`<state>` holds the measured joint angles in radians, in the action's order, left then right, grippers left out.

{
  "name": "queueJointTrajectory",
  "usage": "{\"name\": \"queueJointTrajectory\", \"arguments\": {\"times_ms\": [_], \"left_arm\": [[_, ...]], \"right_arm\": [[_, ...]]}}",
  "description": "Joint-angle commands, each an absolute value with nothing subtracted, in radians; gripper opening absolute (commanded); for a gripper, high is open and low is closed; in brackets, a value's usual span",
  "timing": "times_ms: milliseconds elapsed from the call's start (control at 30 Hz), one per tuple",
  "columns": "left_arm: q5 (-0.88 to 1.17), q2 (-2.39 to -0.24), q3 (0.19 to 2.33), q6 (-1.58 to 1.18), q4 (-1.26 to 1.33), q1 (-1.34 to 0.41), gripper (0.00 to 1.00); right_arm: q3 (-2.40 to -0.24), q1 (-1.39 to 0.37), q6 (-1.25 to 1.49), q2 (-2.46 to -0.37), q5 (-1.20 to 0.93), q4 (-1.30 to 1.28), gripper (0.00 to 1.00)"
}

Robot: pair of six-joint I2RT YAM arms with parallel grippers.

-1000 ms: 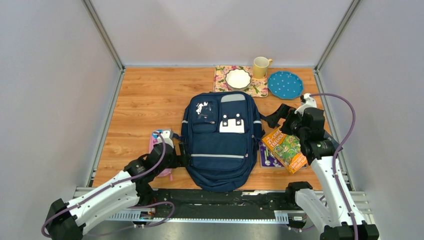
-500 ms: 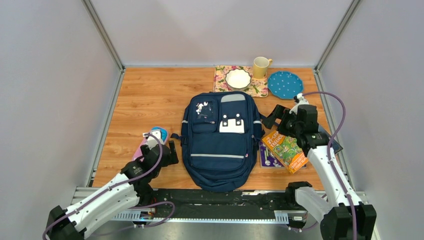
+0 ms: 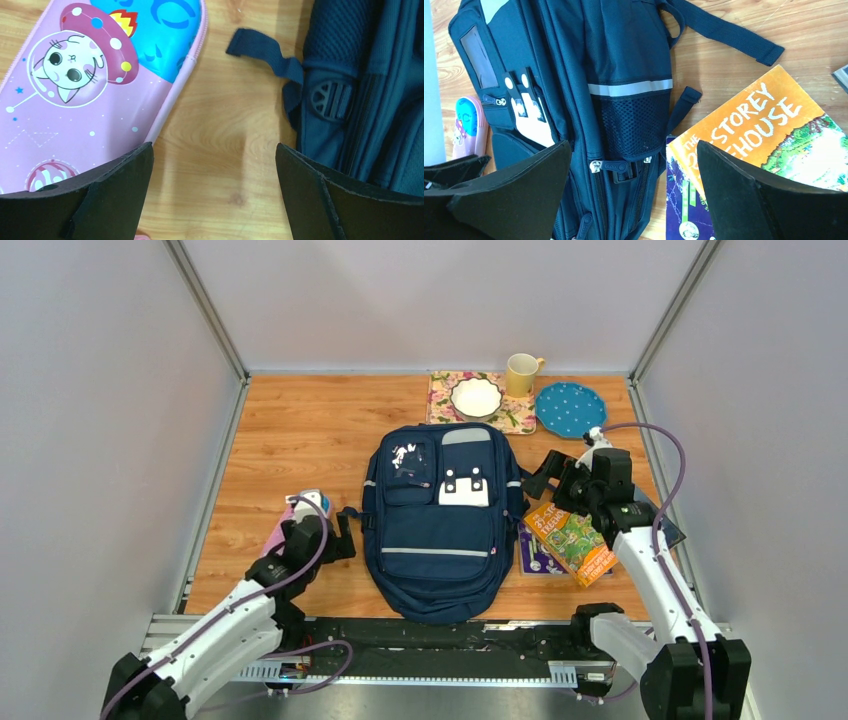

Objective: Pack the student bag
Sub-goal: Adjust the stationery at the center of the board, then adjust the student bag at the center of the board.

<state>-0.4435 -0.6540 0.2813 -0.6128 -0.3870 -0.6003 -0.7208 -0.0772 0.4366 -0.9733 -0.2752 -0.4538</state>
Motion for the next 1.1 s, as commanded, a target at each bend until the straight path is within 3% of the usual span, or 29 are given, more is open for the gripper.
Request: {"name": "queueJointTrajectory", "arguments": {"times_ms": [0,400,533,800,1067], "left_arm": [[-0.291,-0.653,0.267,-0.546,-0.287,-0.456,0.99],[-0.006,-0.612,0.23,-0.571,-0.244,-0.408,0.99],[-0.018,-0.559,0.215,-0.617,-0.291,-0.442,0.99],[-0.282,-0.544,0.204,-0.63,-0.429,-0.443,0.99],[-0.236,-0.681,0.297,-0.551,-0.339,-0.367,0.99]], "right_arm": [[-0.75,-0.078,0.442,-0.979,-0.336,-0.446,1.0],[-0.767,-0.078,0.434,-0.996,-0.341,-0.471,1.0],[-0.769,-0.078,0.436,-1.009,-0.328,-0.469,1.0],[-0.756,-0.078,0.442,-1.063,-0.371,-0.439,1.0],[-0.764,-0.08,0.407,-1.16,-0.37,-0.454,1.0]]}}
